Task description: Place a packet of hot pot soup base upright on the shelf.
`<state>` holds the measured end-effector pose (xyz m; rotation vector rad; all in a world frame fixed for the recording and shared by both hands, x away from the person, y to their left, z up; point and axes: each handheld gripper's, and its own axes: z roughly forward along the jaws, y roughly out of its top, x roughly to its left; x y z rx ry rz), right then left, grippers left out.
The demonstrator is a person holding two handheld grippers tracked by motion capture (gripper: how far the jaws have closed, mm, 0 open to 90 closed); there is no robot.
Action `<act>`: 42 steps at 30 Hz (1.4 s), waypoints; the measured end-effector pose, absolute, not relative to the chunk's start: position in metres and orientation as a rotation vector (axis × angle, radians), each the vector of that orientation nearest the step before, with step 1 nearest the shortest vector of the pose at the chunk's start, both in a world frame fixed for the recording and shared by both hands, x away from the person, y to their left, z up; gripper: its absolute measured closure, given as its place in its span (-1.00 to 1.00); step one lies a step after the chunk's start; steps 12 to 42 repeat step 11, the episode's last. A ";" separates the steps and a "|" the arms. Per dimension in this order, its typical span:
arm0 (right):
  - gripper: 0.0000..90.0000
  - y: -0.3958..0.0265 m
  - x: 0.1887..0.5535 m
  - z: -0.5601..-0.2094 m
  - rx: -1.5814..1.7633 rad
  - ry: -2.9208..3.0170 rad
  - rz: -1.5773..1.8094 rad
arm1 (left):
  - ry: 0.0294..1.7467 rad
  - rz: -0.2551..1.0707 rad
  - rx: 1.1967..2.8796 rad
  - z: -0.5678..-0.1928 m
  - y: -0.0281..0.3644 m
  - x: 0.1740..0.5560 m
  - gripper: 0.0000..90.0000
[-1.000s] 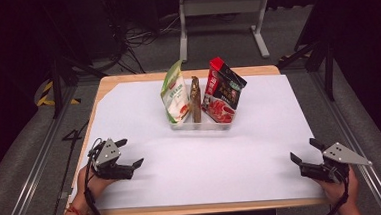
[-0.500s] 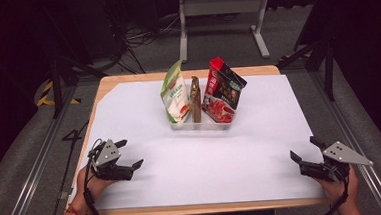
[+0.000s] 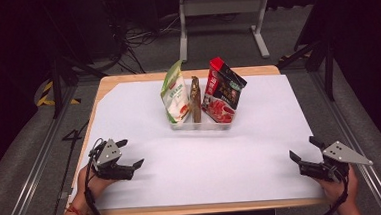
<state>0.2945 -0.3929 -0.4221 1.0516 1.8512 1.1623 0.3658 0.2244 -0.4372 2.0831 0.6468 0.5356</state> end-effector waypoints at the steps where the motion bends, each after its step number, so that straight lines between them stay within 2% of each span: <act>1: -0.66 -0.393 0.295 -0.422 1.051 1.851 1.164 | 0.646 0.536 2.085 -0.437 0.224 0.366 -0.72; 42: -0.67 -0.392 0.294 -0.424 1.058 1.856 1.162 | 0.641 0.529 2.093 -0.438 0.221 0.368 -0.72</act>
